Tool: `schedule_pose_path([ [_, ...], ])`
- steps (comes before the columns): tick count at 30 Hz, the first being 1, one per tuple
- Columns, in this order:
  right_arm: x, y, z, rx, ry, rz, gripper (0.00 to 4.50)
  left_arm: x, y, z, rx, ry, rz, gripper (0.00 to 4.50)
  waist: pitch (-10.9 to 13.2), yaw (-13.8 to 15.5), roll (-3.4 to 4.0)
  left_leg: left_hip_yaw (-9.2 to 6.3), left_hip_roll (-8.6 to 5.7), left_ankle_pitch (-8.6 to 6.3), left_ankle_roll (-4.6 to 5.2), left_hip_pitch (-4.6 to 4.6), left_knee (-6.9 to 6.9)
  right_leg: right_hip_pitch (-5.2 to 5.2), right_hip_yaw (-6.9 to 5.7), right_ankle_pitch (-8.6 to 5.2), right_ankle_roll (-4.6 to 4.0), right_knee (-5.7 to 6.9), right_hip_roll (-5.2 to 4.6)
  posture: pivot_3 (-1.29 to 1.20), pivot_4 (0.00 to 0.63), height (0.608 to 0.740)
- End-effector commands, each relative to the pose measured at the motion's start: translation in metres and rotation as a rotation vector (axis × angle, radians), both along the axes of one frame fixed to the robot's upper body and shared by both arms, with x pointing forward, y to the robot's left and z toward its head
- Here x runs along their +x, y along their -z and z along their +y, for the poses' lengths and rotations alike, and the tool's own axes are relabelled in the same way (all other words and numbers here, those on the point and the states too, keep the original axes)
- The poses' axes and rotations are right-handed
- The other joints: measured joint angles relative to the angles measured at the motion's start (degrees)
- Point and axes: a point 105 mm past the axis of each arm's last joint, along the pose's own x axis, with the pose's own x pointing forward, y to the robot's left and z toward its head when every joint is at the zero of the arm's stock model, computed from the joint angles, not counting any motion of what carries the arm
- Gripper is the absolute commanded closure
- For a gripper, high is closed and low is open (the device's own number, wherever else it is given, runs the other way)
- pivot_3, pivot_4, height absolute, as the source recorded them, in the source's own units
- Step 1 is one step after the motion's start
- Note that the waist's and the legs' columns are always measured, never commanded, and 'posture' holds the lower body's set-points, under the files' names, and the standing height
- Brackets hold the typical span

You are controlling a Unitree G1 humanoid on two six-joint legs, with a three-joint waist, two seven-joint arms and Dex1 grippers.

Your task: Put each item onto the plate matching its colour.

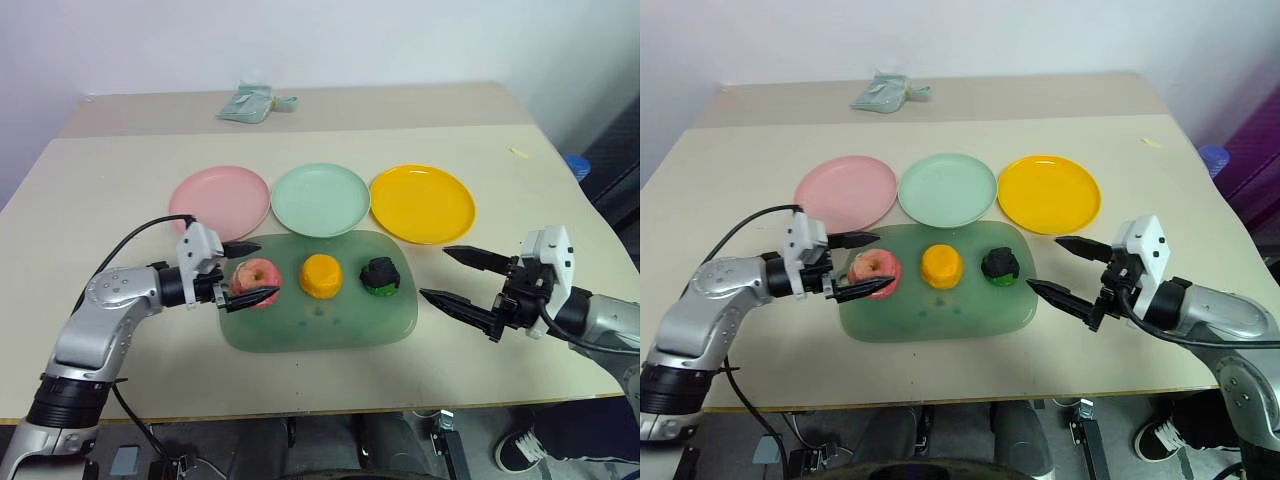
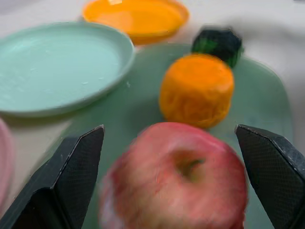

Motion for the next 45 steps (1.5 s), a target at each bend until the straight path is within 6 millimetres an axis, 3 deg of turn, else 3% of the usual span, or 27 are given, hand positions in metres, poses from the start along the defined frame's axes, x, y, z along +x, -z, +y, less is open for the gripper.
schedule_pose_path([
  [1,-0.003,-0.005,0.013,0.017,-0.025,-0.032,0.0,0.0,0.005,-0.007,0.019,0.025,-0.004,0.26,0.0,0.0,-0.01,-0.01,0.01,0.0,0.0,-0.01,0.0,0.0,-0.01,0.0,0.0,0.0,0.0,0.0,0.15,0.74],
  [5,-0.001,-0.004,0.017,0.022,-0.027,-0.032,0.0,0.0,0.013,-0.003,0.009,0.013,0.0,1.56,0.0,0.1,0.01,-0.01,0.01,0.0,0.0,0.0,0.0,0.0,0.0,0.0,0.0,0.0,-0.02,0.0,0.15,0.74],
  [7,-0.001,-0.004,0.017,0.021,-0.027,-0.034,0.0,0.003,0.012,0.002,-0.021,-0.017,-0.013,1.56,0.0,0.1,0.01,-0.02,0.01,0.0,0.0,0.01,0.0,0.02,-0.01,0.0,0.0,0.0,-0.03,0.0,0.15,0.74],
  [11,0.002,-0.007,0.015,0.012,-0.022,-0.046,0.0,0.021,-0.013,0.024,-0.178,-0.153,-0.073,1.56,0.0,0.0,0.01,-0.05,0.02,0.0,0.0,0.02,0.01,0.03,-0.03,0.0,0.0,0.01,-0.03,0.0,0.15,0.74],
  [17,0.008,-0.013,0.017,0.011,-0.029,-0.073,0.0,0.089,-0.043,0.083,-0.183,-0.637,-0.246,1.56,0.0,0.3,-0.07,-0.12,-0.03,0.0,0.0,-0.03,0.08,0.03,-0.1,0.01,0.01,0.03,-0.03,0.0,0.15,0.74],
  [21,0.014,-0.015,0.026,0.023,-0.054,-0.086,0.0,0.126,-0.058,0.074,-0.195,-0.729,-0.252,1.56,0.0,0.6,-0.13,-0.13,-0.1,0.0,0.0,-0.08,0.12,0.03,-0.15,0.03,0.05,0.01,-0.05,0.0,0.15,0.74],
  [27,0.017,-0.016,0.029,0.027,-0.056,-0.101,0.0,0.147,-0.07,0.053,-0.234,-0.72,-0.233,1.56,0.0,0.0,-0.16,-0.11,-0.12,0.0,0.0,-0.18,0.09,-0.1,-0.15,0.03,0.05,0.0,-0.05,0.0,0.15,0.74],
  [28,0.017,-0.015,0.029,0.029,-0.051,-0.102,0.0,0.149,-0.071,0.055,-0.22,-0.742,-0.235,1.1,0.0,-0.2,-0.17,-0.11,-0.11,0.0,0.0,-0.21,0.09,-0.17,-0.14,0.03,0.05,0.02,-0.04,0.0,0.15,0.74],
  [30,0.016,-0.014,0.029,0.032,-0.04,-0.103,0.0,0.152,-0.072,0.061,-0.208,-0.787,-0.237,0.13,0.1,-0.3,-0.19,-0.11,-0.09,0.0,0.0,-0.22,0.07,-0.24,-0.09,0.03,0.05,0.07,-0.01,0.0,0.15,0.74],
  [31,0.015,-0.014,0.028,0.033,-0.037,-0.104,0.0,0.154,-0.073,0.065,-0.203,-0.81,-0.24,0.06,0.1,-0.3,-0.19,-0.1,-0.08,0.01,0.0,-0.22,0.07,-0.25,-0.09,0.03,0.05,0.08,0.0,0.0,0.15,0.74],
  [35,0.014,-0.013,0.028,0.036,-0.025,-0.11,0.0,0.156,-0.076,0.078,-0.203,-0.887,-0.256,0.06,0.1,0.0,-0.19,-0.08,-0.1,0.01,0.0,-0.21,0.08,-0.23,-0.07,0.03,0.05,0.09,-0.04,0.0,0.15,0.74],
  [39,0.024,-0.017,0.025,0.022,0.019,-0.144,0.0,0.148,-0.1,0.078,-0.351,-0.859,-0.316,0.06,0.1,0.0,-0.21,-0.09,-0.09,0.01,-0.01,-0.22,0.08,-0.24,-0.08,0.03,0.05,0.09,-0.04,0.0,0.15,0.74],
  [42,0.023,-0.021,0.037,0.03,-0.042,-0.137,0.0,0.126,-0.118,0.072,-0.449,-0.726,-0.378,0.06,0.1,-0.1,-0.2,-0.08,-0.08,0.01,-0.02,-0.22,0.08,-0.24,-0.07,0.03,0.05,0.09,-0.07,0.0,0.15,0.74],
  [45,0.017,-0.022,0.059,0.062,-0.135,-0.086,0.0,0.095,-0.113,0.066,-0.417,-0.579,-0.374,0.06,0.0,-0.6,-0.16,-0.07,-0.02,0.02,-0.02,-0.2,0.03,-0.27,-0.03,0.03,0.05,0.09,-0.05,0.0,0.15,0.74],
])
